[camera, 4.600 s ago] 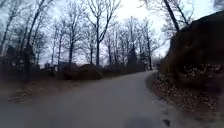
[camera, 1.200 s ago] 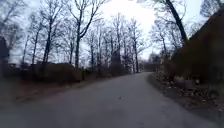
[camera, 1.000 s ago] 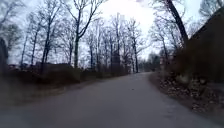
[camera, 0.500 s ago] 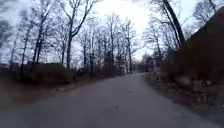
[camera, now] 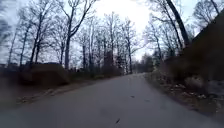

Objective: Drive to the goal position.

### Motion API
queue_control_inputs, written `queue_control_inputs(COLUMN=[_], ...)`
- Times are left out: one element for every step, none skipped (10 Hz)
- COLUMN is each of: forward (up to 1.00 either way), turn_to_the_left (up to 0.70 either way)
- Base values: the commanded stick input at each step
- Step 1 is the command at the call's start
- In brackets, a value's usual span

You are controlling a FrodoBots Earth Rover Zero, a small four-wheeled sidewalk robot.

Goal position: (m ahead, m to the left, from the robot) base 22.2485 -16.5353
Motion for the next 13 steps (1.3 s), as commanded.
queue_control_inputs(forward=[1.00,1.00,1.00,1.00,1.00,1.00,1.00,1.00,1.00,1.00,1.00,1.00,1.00], turn_to_the_left=[-0.21,0.00,0.00,0.00,0.00,0.00,0.00,0.00,0.00,0.00,0.00,0.00,0.00])
